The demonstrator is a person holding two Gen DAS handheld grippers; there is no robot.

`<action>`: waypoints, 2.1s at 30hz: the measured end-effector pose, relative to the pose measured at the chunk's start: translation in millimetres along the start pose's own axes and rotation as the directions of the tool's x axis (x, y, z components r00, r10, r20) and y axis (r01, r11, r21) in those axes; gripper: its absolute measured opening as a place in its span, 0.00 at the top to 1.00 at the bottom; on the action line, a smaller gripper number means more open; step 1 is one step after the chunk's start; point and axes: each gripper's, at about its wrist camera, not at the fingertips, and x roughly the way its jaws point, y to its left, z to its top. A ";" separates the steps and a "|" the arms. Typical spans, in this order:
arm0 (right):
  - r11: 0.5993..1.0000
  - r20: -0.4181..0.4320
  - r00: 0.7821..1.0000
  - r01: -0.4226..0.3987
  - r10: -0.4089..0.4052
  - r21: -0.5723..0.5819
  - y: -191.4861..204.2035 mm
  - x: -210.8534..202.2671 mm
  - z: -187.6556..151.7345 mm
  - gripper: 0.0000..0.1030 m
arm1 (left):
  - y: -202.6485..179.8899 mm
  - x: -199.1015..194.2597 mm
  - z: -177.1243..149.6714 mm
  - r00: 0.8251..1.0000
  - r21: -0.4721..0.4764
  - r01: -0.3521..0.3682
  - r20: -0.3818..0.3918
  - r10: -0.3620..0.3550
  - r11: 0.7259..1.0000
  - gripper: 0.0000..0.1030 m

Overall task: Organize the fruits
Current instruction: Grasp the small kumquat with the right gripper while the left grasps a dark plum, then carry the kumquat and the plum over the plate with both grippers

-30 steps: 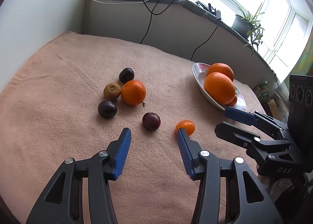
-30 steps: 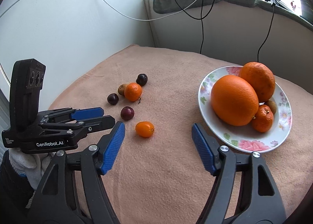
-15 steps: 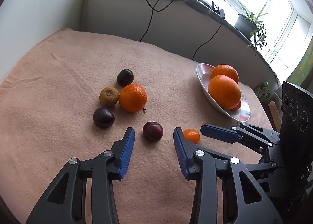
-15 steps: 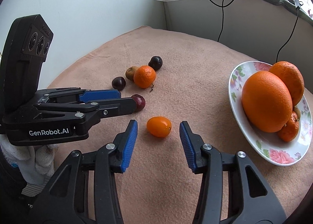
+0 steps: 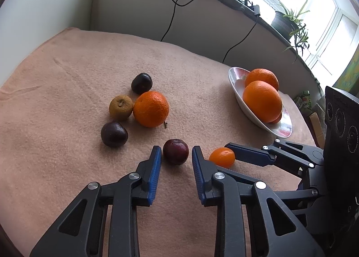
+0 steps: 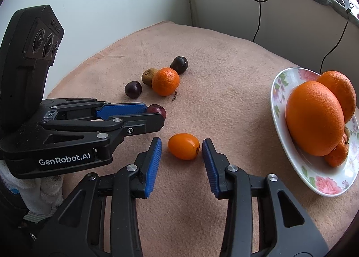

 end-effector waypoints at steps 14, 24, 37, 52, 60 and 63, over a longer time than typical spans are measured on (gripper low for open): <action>0.999 0.027 1.000 -0.014 0.013 0.029 -6.3 -10.5 -2.8 0.71 | -5.0 -4.3 0.2 1.000 0.009 0.011 0.013 -0.011 1.000 0.78; 0.995 0.089 0.996 -0.004 -0.005 0.099 -29.5 -44.1 -13.8 0.71 | -26.1 -14.2 5.7 0.997 0.031 0.062 0.038 -0.063 0.998 0.78; 0.976 0.165 0.982 0.054 -0.089 0.209 -82.2 -91.9 -32.0 0.71 | -67.7 -14.3 15.3 0.990 0.100 0.127 0.043 -0.132 0.987 0.78; 0.954 0.188 0.968 0.109 -0.165 0.281 -126.1 -121.9 -44.4 0.71 | -121.8 -2.3 20.5 0.980 0.179 0.190 0.019 -0.197 0.965 0.78; 0.947 0.183 0.964 0.134 -0.193 0.293 -146.4 -127.4 -45.8 0.71 | -147.8 11.6 22.1 0.977 0.216 0.209 -0.006 -0.212 0.954 0.78; 0.945 0.177 0.964 0.142 -0.200 0.294 -154.1 -125.6 -45.7 0.71 | -156.7 17.1 23.8 0.977 0.228 0.208 -0.013 -0.211 0.951 0.78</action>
